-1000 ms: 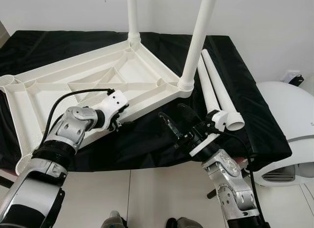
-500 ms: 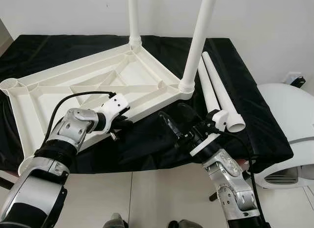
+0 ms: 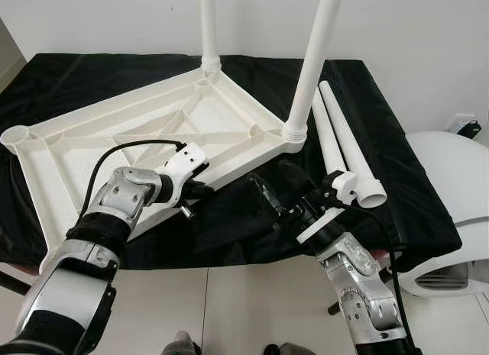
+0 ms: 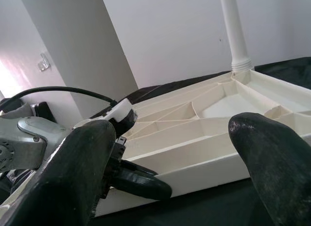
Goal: Building children table
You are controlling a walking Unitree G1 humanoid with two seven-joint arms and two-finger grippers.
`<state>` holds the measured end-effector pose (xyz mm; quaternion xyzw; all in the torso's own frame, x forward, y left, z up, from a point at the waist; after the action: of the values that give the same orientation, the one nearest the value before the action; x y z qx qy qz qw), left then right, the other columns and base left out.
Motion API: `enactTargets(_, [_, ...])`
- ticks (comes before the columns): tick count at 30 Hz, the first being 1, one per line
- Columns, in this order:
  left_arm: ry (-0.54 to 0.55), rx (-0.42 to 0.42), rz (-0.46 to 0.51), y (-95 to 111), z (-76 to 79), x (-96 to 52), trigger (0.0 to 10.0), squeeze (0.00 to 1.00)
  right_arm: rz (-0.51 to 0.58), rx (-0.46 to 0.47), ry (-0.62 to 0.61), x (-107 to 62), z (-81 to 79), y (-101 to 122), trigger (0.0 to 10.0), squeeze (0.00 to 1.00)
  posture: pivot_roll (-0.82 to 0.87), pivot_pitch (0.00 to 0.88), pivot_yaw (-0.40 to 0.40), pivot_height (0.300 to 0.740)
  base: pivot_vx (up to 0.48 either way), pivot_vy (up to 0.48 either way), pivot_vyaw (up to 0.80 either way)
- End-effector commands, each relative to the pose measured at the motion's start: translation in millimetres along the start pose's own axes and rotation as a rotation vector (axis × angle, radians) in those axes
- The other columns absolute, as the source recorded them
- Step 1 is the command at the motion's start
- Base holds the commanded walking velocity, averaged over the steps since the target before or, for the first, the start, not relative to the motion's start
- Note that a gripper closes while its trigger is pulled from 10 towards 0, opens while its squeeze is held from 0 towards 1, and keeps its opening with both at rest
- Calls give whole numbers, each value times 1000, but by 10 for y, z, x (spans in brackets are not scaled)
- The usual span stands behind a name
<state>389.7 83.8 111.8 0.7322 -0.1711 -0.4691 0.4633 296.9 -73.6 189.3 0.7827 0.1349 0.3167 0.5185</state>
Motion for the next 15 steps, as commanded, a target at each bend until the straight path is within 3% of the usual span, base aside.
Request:
enactTargets(1, [155,-62,76,147,-185,-12,0,0,-3,-1,-2,0,-10,1,10000,0,1,73,21,740,0,0,0])
enactTargets(6, [249,-121,136,333,-310,26,0,0,-4,3,-1,10,-17,-2,10000,0,4,79,20,740,0,0,0])
enactTargets(15, [409,-256,142,366,-531,45,0,0,-1,6,-5,19,-29,8,10000,0,4,85,23,740,0,0,0])
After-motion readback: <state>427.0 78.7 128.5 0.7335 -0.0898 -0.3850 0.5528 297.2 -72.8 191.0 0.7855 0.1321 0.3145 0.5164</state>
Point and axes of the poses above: a point about 5 cm out from each wrist's last joint towards the gripper, its own x axis pointing out of the wrist towards the gripper, its own y axis along the axis of the wrist's last joint, z = x × y, the point moved 6 cm from there along x, pointing out of the wrist towards the gripper, and after that the axes turned 5 degrees about x, right-handed, at the moved point
